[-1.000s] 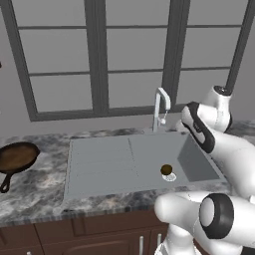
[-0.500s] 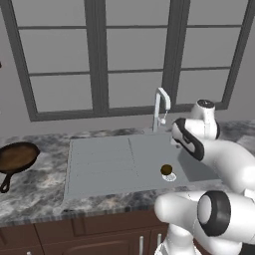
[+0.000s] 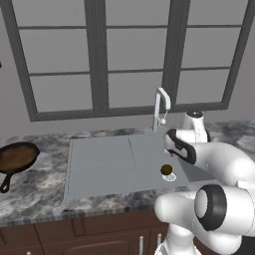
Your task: Turn on the sink faucet. Then move the avocado from the counter to the sink. Turn off the sink. Move the vegetable from the sink to the pot next to the stove. Finally move the pot to the front right burner.
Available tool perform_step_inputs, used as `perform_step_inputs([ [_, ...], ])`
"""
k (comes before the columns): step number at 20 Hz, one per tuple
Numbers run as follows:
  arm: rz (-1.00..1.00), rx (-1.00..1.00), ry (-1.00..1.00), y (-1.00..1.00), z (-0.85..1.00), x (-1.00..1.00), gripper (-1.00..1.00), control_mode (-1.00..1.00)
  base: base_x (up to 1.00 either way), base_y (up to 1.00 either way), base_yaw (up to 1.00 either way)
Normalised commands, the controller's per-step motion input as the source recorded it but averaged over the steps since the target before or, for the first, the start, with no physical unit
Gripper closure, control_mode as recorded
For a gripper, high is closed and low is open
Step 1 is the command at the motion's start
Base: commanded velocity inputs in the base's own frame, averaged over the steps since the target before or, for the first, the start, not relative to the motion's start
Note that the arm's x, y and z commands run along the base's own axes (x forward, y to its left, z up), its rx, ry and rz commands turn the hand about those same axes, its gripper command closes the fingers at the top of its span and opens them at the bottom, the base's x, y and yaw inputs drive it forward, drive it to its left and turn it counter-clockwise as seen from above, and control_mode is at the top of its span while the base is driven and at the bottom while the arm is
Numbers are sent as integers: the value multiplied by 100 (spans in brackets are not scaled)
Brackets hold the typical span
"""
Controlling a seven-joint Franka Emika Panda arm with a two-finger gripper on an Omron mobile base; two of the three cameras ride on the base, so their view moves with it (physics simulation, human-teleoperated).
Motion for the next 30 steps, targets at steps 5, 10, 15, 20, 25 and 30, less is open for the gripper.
perform_step_inputs([
  [5,-9,0,0,3,-41,0,-100,-100,0,0,0],
  [10,-9,0,0,9,-43,3,-100,-100,0,0,0],
  [15,-7,0,0,2,-26,17,-100,-100,0,0,0],
  [20,-3,0,1,0,-15,25,-100,-100,0,0,0],
  [25,-2,0,1,0,-15,31,-100,-100,0,0,0],
  [30,-1,0,1,-1,-21,29,-100,-100,0,0,0],
])
